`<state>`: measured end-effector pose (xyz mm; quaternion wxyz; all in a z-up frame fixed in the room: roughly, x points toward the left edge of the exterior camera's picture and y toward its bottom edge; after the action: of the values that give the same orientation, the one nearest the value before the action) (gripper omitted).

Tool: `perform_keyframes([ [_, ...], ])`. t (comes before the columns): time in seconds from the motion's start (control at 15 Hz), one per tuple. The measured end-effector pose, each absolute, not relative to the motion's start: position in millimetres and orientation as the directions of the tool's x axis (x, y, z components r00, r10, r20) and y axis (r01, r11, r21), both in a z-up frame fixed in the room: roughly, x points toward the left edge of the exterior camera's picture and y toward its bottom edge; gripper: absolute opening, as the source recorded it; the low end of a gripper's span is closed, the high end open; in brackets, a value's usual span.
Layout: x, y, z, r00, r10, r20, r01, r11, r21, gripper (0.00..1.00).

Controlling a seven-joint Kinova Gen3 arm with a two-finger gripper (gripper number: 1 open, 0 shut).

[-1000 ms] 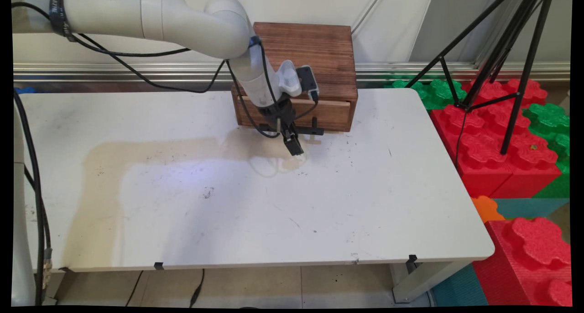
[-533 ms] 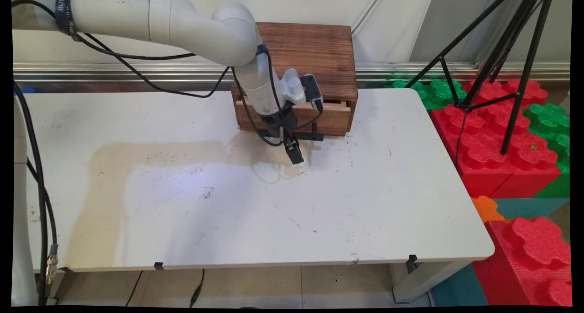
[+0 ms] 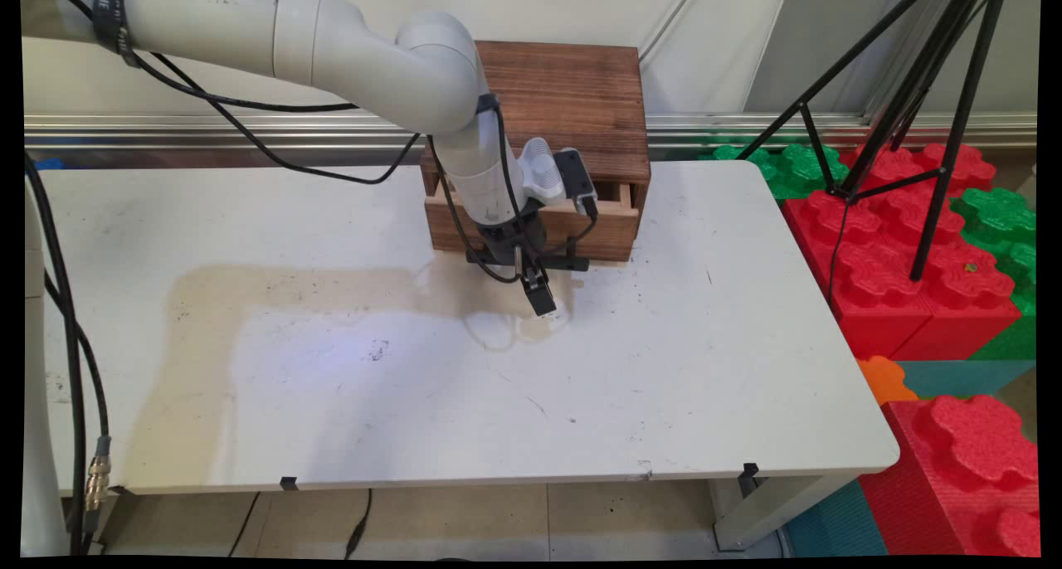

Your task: Open the drawer

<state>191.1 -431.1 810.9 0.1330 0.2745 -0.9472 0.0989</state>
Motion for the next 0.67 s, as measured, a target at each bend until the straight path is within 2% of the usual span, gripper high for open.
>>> perform_keyframes([
  [0.67, 169.9, -386.8, 819.6, -0.816, -0.504, 0.283, -0.548, 0.83, -0.101, 1.0],
])
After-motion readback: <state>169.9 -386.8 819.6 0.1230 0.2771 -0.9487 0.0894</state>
